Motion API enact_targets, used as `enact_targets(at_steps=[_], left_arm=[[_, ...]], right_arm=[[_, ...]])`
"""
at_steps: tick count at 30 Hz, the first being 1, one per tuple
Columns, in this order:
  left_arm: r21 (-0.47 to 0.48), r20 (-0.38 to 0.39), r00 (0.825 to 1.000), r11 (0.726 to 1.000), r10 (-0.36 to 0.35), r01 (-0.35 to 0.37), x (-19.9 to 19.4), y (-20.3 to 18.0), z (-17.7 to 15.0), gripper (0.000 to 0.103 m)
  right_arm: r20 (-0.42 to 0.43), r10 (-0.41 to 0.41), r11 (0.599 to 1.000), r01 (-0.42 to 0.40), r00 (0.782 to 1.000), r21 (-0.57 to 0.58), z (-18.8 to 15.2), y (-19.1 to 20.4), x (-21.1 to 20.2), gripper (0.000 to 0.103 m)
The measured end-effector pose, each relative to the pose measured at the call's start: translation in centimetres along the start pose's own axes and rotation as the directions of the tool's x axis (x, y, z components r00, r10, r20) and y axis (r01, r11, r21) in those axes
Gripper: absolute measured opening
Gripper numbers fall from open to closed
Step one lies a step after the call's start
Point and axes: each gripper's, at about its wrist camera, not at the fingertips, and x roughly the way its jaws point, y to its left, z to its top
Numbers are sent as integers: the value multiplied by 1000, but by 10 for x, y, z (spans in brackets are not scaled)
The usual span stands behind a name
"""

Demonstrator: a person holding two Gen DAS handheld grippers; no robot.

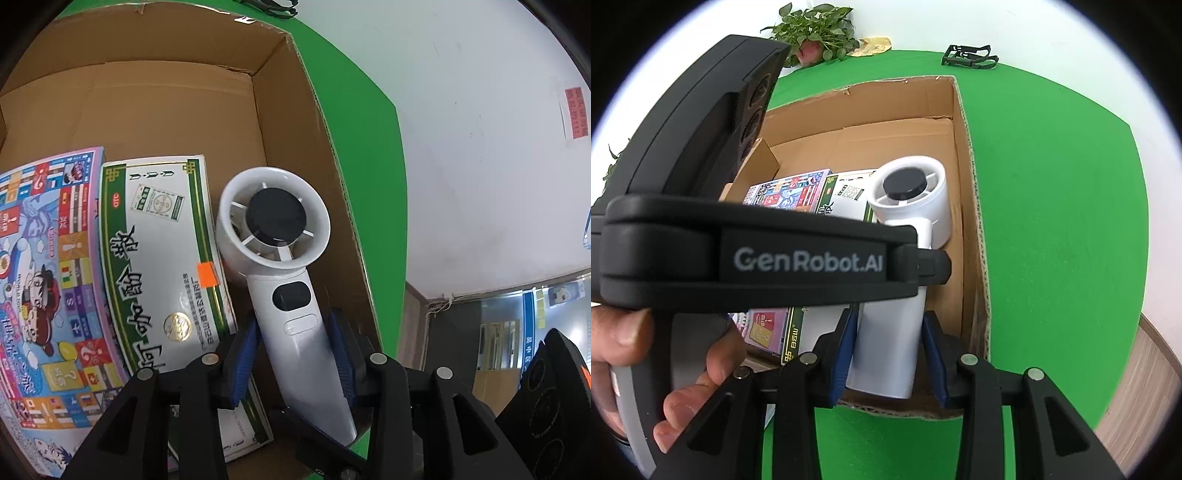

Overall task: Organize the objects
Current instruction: 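Carry the fan into the large box and lower it beside the medicine box, then open the left gripper and withdraw from the box, then grasp the light-blue phone case by its edge with the left gripper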

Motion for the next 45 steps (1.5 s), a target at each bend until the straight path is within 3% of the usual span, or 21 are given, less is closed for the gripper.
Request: enact_targets(at_steps=[4, 7, 8, 12, 14, 16, 20, 23, 24, 25, 28, 31, 35, 39, 42, 45], left_arm=[[44, 39, 999, 999, 3, -5, -26, -9, -16, 40], [138, 125, 991, 988, 48, -65, -62, -23, -41, 44], [170, 169, 983, 980, 73, -102, -79, -29, -55, 47], [278, 379, 917, 929, 127, -244, -133, -57, -108, 66], [302, 481, 865, 898, 146, -319, -157, -63, -133, 72], [301, 580, 799, 871, 157, -389, -183, -69, -164, 80], [236, 747, 646, 846, 157, -479, -226, -67, -214, 102], [110, 828, 512, 829, 228, -549, -243, -48, -231, 102], [67, 833, 486, 825, 263, -561, -246, -35, -231, 102], [47, 831, 482, 827, 280, -561, -249, -27, -230, 102], [20, 821, 490, 842, 294, -539, -264, -10, -248, 102], [5, 809, 492, 834, 320, -551, -270, -1, -260, 102], [-3, 787, 509, 827, 349, -562, -258, 14, -261, 102], [-4, 746, 558, 840, 363, -543, -237, 34, -257, 102], [35, 704, 626, 864, 336, -502, -223, 52, -262, 102], [59, 667, 671, 876, 323, -480, -212, 66, -274, 102]], right_arm=[[20, -9, 1000, 10, 1000, -3, 21, 7, 3, 41], [98, -95, 991, 104, 991, -87, 7, 22, -10, 51], [121, -95, 988, 108, 988, -108, -4, 27, -17, 55], [227, -68, 988, 97, 971, -121, -24, 36, -29, 92], [252, -68, 987, 102, 965, -122, -42, 44, -39, 100], [277, -86, 985, 124, 957, -121, -53, 48, -45, 102], [371, -73, 987, 121, 926, -107, -76, 54, -68, 102], [392, -53, 985, 113, 918, -133, -71, 65, -67, 102], [394, -39, 985, 102, 918, -140, -67, 66, -63, 102], [399, -33, 985, 97, 916, -141, -72, 70, -66, 102], [406, -17, 988, 77, 914, -132, -77, 76, -66, 102], [416, 6, 990, 52, 909, -128, -83, 83, -63, 102], [377, 46, 993, 0, 925, -121, -95, 91, -54, 102], [337, 64, 993, -25, 939, -120, -104, 99, -41, 102], [286, 91, 991, -58, 954, -121, -110, 105, -29, 102], [252, 112, 989, -82, 961, -127, -122, 110, -19, 102]])
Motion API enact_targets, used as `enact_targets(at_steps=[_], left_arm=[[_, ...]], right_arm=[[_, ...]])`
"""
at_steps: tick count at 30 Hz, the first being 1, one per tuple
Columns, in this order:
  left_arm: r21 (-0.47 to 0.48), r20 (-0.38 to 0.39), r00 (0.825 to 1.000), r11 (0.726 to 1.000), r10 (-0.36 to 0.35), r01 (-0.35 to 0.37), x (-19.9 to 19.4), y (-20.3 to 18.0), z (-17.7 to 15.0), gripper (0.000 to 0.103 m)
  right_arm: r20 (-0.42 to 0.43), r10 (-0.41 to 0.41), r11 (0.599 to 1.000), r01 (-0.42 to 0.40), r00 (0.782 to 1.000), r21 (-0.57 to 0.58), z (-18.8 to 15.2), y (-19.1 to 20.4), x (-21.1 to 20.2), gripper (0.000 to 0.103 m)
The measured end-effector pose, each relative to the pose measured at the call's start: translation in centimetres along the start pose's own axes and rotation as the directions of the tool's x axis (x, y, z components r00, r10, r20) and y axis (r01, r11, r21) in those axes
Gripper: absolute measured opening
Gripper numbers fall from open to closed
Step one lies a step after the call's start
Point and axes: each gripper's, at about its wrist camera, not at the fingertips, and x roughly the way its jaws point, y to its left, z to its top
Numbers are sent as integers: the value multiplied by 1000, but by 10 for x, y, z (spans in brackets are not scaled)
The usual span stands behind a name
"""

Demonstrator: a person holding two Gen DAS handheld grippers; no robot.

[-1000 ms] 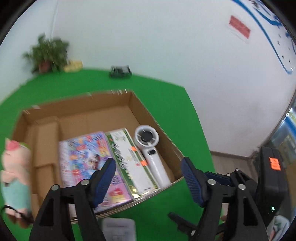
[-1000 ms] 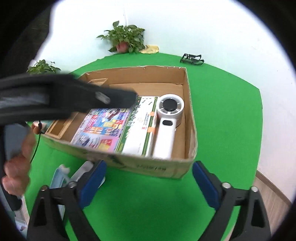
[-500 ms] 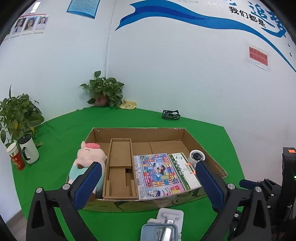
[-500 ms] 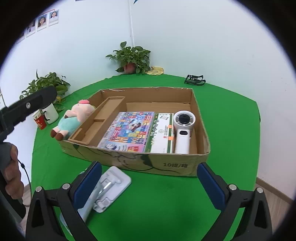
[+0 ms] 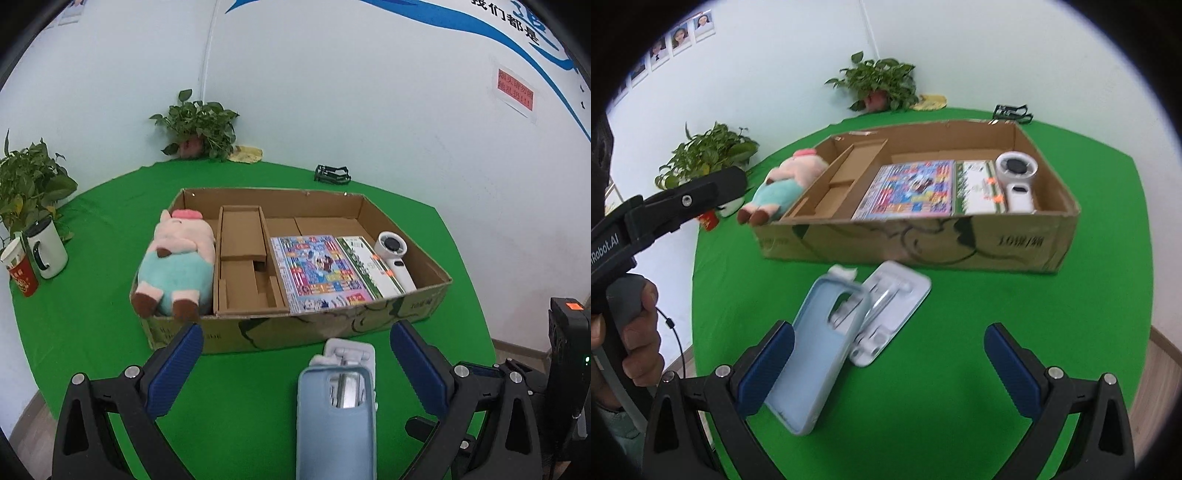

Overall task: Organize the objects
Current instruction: 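Grasp the light-blue phone case by its edge with the left gripper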

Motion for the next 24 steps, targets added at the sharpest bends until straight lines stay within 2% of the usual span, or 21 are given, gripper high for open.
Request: enact_targets(at_steps=[5, 10, 11, 12, 15, 16, 18, 20, 23, 24], left_arm=[[-42, -115, 992, 998, -49, 45, 15, 10, -32, 100], [-106, -219, 968, 989, -126, 105, 32, 18, -62, 88], [-108, -235, 962, 987, -139, 116, 34, 18, -67, 82], [-109, -251, 956, 986, -151, 127, 36, 16, -70, 74], [-121, -288, 939, 980, -186, 157, 42, 15, -80, 59], [-127, -297, 935, 979, -191, 159, 43, 15, -81, 57], [-144, -315, 930, 978, -188, 149, 45, 15, -85, 45], [-168, -329, 922, 973, -205, 157, 48, 17, -91, 42], [-197, -354, 911, 969, -213, 151, 53, 19, -98, 32], [-197, -364, 906, 969, -215, 150, 55, 19, -99, 28]], right_arm=[[-48, 12, 1000, -12, 999, -1, -19, 7, 9, 102], [-77, 7, 1000, -7, 997, 0, -26, 10, 14, 99], [-74, 4, 1000, -5, 997, -9, -27, 13, 14, 98], [-73, 4, 1000, -6, 997, -18, -30, 16, 13, 93], [-102, 5, 1000, -7, 995, -22, -35, 22, 21, 76], [-124, 7, 1000, -9, 992, -21, -38, 24, 26, 70], [-148, 14, 1000, -17, 989, -20, -39, 26, 32, 62], [-162, 17, 1000, -19, 987, -10, -40, 27, 36, 57], [-170, 21, 1000, -20, 985, 5, -39, 27, 41, 47], [-177, 21, 1000, -20, 984, 6, -40, 27, 42, 41]])
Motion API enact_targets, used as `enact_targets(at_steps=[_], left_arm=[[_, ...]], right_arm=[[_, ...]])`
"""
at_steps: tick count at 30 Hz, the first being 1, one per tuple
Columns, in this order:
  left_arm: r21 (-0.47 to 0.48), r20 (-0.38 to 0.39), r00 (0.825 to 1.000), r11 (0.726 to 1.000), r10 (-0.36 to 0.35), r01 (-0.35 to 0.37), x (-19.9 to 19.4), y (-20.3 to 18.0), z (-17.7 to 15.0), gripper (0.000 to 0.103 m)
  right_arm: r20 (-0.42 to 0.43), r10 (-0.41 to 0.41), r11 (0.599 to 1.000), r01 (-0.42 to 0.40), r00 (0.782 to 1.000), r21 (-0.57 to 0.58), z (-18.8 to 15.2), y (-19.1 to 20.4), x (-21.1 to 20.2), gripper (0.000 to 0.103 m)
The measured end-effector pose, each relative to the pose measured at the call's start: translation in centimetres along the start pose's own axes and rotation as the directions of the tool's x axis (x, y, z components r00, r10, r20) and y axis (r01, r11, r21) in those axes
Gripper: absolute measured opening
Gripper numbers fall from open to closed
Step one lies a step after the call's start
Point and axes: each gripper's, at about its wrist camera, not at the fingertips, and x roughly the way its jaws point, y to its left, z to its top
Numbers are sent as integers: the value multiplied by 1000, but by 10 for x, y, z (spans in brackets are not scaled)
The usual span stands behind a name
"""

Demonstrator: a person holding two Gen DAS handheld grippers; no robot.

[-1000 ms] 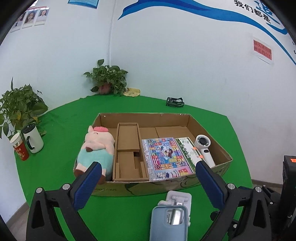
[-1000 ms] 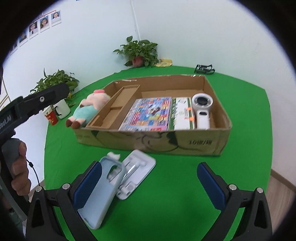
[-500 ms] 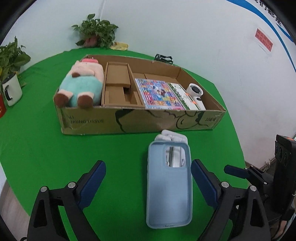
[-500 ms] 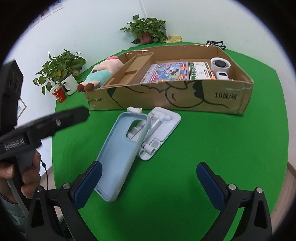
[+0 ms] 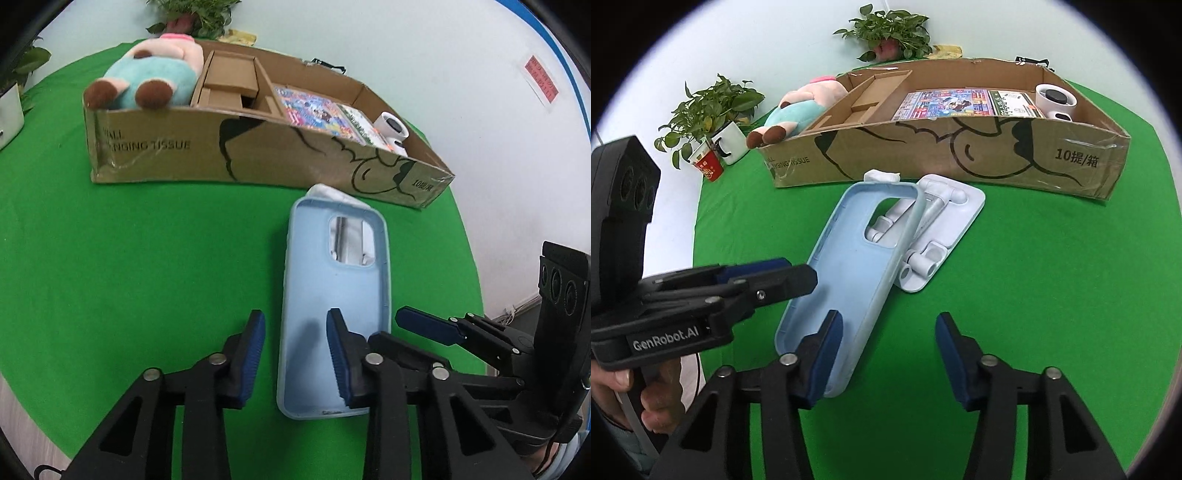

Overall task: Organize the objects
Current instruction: 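Grasp the light-blue phone case by its edge with the left gripper, then lift the phone case and lower it onto the board-game box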

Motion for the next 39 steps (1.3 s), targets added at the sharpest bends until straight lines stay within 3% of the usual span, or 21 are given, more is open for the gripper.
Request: enact_targets(at_steps=[3, 9, 20, 24, 31, 39], left_arm=[[-3, -23, 1000, 1000, 0, 0, 5, -1, -1, 17], [9, -42, 999, 1000, 5, -5, 6, -4, -3, 13], [-7, -59, 998, 1000, 28, -28, 4, -9, -6, 7], [36, -42, 996, 996, 79, -78, -5, -21, -6, 5], [68, 90, 990, 991, 106, -112, -46, -42, 11, 3], [132, 257, 964, 986, 65, -102, -83, -76, 65, 3]], right_arm=[[-16, 3, 1000, -3, 1000, -8, 0, 2, 3, 28], [-29, 8, 999, -8, 1000, -32, -1, 7, 6, 13], [-11, -20, 999, 20, 1000, -32, -3, 9, 5, 11], [0, -26, 999, 26, 1000, -28, -5, 9, 3, 10], [105, -23, 998, 30, 994, -63, 9, 14, -24, 8], [285, -45, 995, 70, 957, -78, 51, 8, -73, 8]])
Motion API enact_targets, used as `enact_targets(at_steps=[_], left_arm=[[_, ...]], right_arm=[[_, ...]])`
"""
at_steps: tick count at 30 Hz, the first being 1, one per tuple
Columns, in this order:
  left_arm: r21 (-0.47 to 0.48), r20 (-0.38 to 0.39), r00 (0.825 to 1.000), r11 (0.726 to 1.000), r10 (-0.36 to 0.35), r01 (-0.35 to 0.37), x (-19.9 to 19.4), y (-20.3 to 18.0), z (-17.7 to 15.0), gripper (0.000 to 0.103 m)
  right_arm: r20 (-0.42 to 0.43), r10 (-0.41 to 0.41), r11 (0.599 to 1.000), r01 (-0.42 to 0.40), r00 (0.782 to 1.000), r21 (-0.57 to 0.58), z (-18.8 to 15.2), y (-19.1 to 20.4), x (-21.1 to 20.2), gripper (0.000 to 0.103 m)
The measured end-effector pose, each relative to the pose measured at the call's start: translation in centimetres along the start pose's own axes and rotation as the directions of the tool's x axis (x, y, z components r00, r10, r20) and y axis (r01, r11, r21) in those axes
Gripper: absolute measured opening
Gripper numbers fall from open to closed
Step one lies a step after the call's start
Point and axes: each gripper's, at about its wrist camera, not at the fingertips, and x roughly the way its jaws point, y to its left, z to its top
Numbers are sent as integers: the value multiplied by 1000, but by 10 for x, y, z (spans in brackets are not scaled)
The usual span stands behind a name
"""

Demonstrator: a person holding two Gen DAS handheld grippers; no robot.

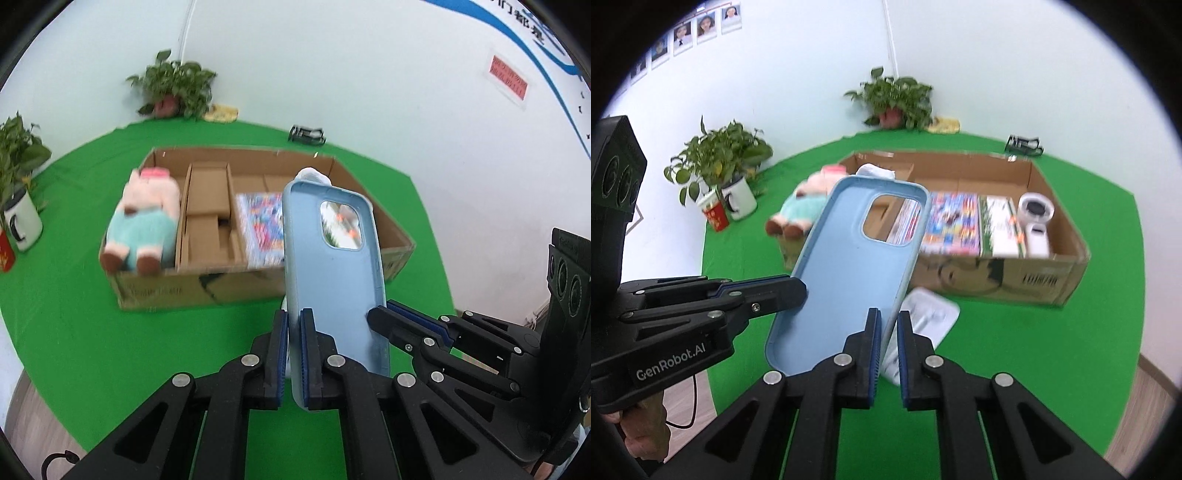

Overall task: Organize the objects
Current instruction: 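Lift the phone case and lower it onto the board-game box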

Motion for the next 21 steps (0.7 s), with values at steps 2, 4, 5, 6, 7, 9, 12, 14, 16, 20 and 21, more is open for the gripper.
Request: enact_targets(at_steps=[2, 4, 5, 6, 7, 9, 12, 14, 16, 20, 21], left_arm=[[5, 29, 1000, 1000, -3, 3, -3, -3, 13, 3], [6, 54, 998, 1000, -6, 5, -2, -5, 28, 3], [5, 61, 998, 1000, -8, 8, -3, -5, 33, 3], [8, 69, 998, 1000, -8, 7, -4, -5, 40, 3], [12, 76, 997, 1000, -4, 4, -4, -7, 44, 3], [16, 87, 996, 1000, -2, 1, -3, -7, 54, 3], [11, 93, 996, 1000, -6, 5, 1, -6, 67, 3], [13, 94, 996, 1000, 1, -2, 7, -5, 74, 3], [18, 92, 996, 1000, 6, -8, 14, -3, 82, 3], [29, 73, 997, 1000, 11, -13, 33, 4, 96, 3], [30, 67, 998, 1000, 7, -9, 39, 6, 101, 3]], right_arm=[[35, -16, 1000, 17, 999, -16, 14, -3, -4, 8], [53, -22, 999, 23, 998, -28, 24, -6, -4, 8], [62, -24, 999, 26, 998, -30, 29, -8, -4, 8], [69, -27, 999, 30, 997, -33, 33, -9, -3, 8], [76, -30, 999, 32, 997, -36, 38, -11, -2, 8], [86, -29, 999, 32, 996, -37, 47, -16, 1, 8], [98, -33, 998, 37, 995, -43, 58, -22, 7, 8], [94, -28, 999, 31, 995, -36, 64, -27, 15, 8], [88, -21, 999, 23, 996, -30, 69, -33, 24, 8], [70, -11, 1000, 13, 998, -24, 81, -42, 42, 8], [63, -10, 1000, 11, 998, -24, 84, -45, 47, 8]])
